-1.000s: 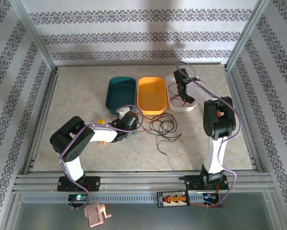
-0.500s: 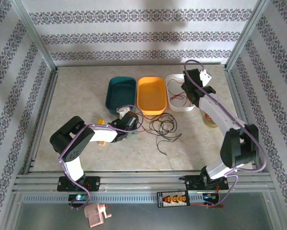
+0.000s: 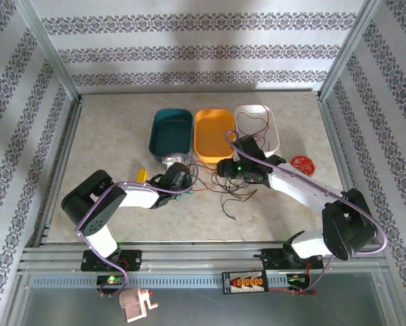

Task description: Untangle the cables

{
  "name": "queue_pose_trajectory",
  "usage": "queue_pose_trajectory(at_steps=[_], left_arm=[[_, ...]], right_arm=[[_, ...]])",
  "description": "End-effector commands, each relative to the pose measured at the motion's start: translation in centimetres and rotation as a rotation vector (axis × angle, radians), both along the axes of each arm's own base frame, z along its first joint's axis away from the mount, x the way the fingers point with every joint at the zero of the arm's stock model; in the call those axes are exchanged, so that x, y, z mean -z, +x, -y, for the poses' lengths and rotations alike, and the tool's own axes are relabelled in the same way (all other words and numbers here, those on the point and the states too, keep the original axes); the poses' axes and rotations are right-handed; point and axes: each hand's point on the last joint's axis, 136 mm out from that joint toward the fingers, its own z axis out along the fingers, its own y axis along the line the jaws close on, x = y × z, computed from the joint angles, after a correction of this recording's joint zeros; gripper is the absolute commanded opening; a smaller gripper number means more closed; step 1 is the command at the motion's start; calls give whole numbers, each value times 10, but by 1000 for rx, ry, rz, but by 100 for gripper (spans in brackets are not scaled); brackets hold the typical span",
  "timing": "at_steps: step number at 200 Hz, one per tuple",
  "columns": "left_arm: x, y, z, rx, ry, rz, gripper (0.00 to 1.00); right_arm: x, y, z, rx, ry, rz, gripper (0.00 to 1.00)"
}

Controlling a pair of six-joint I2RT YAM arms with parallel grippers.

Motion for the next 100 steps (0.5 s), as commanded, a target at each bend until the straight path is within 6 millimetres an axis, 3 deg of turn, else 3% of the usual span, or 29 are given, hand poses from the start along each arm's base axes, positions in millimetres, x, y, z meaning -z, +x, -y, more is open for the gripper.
queue_pose_trajectory(at_steps=[1,35,77,100], left_arm=[[-12,2,9,7,-75,28,0],[-14,4,8,-14,-117,33,0],[-13,3,7,-18,-129,34,0],[-13,3,7,-17,-132,34,0]], right_arm=[[-7,-16,-31,-183,102,-54,56],[12,-38,-51,-305,133,-218,56],[22,-48,-57,-352,138,-283,56],[38,-54,-54,-362,93,-330,57]])
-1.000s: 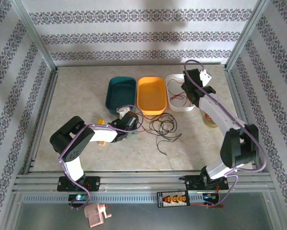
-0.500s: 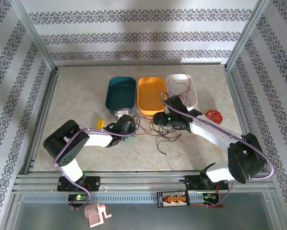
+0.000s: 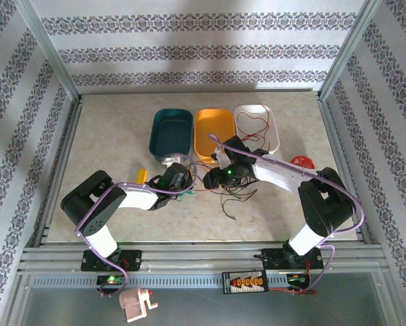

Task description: Untangle the cables

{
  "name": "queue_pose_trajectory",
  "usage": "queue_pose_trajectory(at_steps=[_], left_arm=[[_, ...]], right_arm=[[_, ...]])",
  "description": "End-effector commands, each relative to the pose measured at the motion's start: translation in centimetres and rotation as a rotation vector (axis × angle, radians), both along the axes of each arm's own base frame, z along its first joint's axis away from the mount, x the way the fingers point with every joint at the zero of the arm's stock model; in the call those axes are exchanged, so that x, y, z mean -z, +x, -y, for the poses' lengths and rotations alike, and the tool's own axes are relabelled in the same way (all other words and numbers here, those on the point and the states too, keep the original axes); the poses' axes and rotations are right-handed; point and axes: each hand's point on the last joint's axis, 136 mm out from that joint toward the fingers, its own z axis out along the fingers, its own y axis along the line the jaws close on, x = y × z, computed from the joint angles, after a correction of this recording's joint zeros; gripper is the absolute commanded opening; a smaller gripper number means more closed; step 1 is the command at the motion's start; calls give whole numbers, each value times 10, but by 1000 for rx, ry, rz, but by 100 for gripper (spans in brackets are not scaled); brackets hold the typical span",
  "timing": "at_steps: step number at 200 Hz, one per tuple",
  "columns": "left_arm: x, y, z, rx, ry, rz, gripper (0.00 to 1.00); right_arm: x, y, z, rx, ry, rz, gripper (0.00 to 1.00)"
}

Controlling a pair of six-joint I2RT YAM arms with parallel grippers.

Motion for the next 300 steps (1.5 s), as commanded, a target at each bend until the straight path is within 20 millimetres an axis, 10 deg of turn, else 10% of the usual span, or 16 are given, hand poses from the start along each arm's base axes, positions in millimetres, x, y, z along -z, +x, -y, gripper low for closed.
queue_pose_trajectory(at_steps=[1,77,158,202,238,300], left_arm=[[-9,3,0,-13,-48,24,0],[-6,3,1,-11,-46,17,0],[-7,4,1,-11,-40,17,0],[-6,3,0,-13,-37,16,0],[-6,4,0,-11,-33,16,0],[4,2,-15,-65,-6,-5,2]], right_arm=[[6,-11,-6,-67,-14,-46,57],[26,4,-12,-93,-77,-49,57],[19,-28,-40,-258,18,-92,55],[28,-36,-36,-268,0,-121,12],[28,-36,-29,-247,3,-116,0],[-43,-4,-1,-37,200,-6,0]])
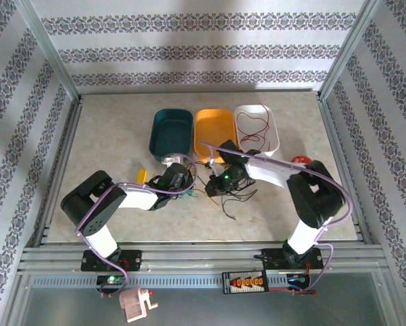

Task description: Untangle the cables

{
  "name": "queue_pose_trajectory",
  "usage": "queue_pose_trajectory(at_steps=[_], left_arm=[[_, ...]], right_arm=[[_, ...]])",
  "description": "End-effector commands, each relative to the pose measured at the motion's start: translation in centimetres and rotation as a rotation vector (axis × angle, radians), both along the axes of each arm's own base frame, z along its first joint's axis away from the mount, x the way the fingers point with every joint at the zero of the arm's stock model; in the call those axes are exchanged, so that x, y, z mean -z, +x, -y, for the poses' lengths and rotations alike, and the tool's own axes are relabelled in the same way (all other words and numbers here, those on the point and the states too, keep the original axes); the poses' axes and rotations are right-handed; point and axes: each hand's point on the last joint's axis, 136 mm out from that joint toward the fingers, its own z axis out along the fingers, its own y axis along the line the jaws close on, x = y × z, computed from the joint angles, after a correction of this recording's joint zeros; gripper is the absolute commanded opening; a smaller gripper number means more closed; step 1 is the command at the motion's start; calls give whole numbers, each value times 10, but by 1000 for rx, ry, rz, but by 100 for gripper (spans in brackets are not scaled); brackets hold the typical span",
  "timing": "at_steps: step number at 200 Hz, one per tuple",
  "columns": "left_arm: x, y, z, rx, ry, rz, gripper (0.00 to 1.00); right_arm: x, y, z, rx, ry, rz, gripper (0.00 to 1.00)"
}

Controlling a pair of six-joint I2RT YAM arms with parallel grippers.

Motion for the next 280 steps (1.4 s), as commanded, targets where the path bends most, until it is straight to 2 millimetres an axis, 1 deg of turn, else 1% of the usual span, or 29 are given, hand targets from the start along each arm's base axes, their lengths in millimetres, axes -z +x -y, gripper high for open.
queue_pose_trajectory(at_steps=[1,17,38,67,79,111,131,169,206,207,213,224,236,280], left_arm=[[6,0,-15,-56,12,-16,2],[8,0,-19,-68,9,-19,3],[10,-1,-22,-76,8,-22,7],[10,-1,-21,-75,-6,-18,24],[10,0,-22,-80,-9,-16,29],[12,-2,-23,-82,-8,-21,31],[12,-1,-23,-82,-10,-20,31],[13,-2,-24,-85,-7,-23,32],[15,-2,-24,-82,-5,-27,33],[15,-2,-24,-82,-6,-27,33],[16,-3,-24,-82,-3,-30,33],[16,-3,-24,-82,-4,-29,33],[16,-2,-24,-81,-3,-28,33],[18,-3,-23,-77,-2,-35,32]], right_arm=[[-48,18,6,97,129,72,0],[-73,31,19,166,170,121,0],[-108,48,39,261,209,211,0],[-161,67,66,388,261,355,0],[-184,72,76,424,280,421,0],[-244,77,102,528,330,578,0],[-281,73,115,568,358,685,0],[-351,58,135,622,405,885,0],[-407,41,162,713,394,1087,0],[-411,39,162,712,399,1101,0],[-422,35,166,723,404,1136,0],[-438,29,169,735,420,1179,0],[-459,19,173,738,444,1241,0],[-523,-9,192,793,469,1447,0]])
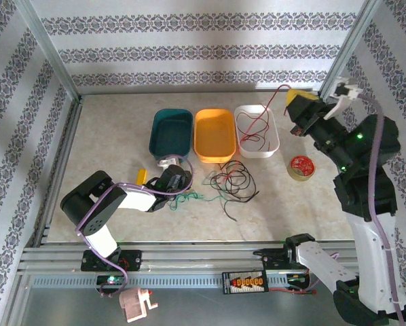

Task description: Untangle the cables

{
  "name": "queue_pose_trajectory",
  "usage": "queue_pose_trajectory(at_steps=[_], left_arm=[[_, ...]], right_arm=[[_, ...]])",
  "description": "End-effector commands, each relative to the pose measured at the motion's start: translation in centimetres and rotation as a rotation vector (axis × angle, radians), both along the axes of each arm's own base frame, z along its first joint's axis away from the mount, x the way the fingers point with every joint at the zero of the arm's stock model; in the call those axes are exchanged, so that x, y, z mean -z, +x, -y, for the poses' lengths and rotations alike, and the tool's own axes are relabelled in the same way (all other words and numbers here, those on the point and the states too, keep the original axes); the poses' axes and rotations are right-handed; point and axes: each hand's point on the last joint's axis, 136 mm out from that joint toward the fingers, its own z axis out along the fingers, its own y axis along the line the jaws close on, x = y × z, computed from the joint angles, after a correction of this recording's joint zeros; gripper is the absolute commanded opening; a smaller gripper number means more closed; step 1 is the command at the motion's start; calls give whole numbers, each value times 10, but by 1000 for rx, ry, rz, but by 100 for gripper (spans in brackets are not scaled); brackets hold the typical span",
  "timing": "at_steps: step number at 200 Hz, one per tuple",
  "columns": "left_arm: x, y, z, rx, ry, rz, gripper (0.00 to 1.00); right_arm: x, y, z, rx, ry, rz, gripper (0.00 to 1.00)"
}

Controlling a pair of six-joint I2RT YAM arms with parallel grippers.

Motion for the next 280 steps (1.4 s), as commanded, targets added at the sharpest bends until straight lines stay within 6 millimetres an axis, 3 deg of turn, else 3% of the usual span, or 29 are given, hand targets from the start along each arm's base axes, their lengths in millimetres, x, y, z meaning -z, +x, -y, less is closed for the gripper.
queue_pose_trajectory(at_steps=[1,33,97,131,154,180,204,228,262,280], left_arm=[[10,-1,-9,-22,14,-21,32],[11,0,-7,-16,14,-24,31],[-5,4,15,87,-14,17,34],[-25,4,46,220,-31,81,43],[-49,3,70,322,-40,148,58],[-85,-1,89,417,-110,248,77],[-115,-7,95,476,-137,322,83],[-130,-15,96,529,-114,354,87],[-133,-17,92,540,-83,366,84],[-132,-17,91,538,-85,364,70]], right_arm=[[-53,-22,21,108,5,186,0],[-83,-32,21,92,34,261,0],[-70,-9,-13,-103,46,142,0],[-77,-19,-29,-218,49,152,0],[-76,-25,-34,-242,49,156,0],[-63,-24,-44,-277,51,118,0],[-44,-19,-55,-309,51,67,0],[-25,-14,-69,-351,49,16,0],[-3,-9,-80,-376,45,-38,0],[2,-7,-80,-377,42,-50,0]])
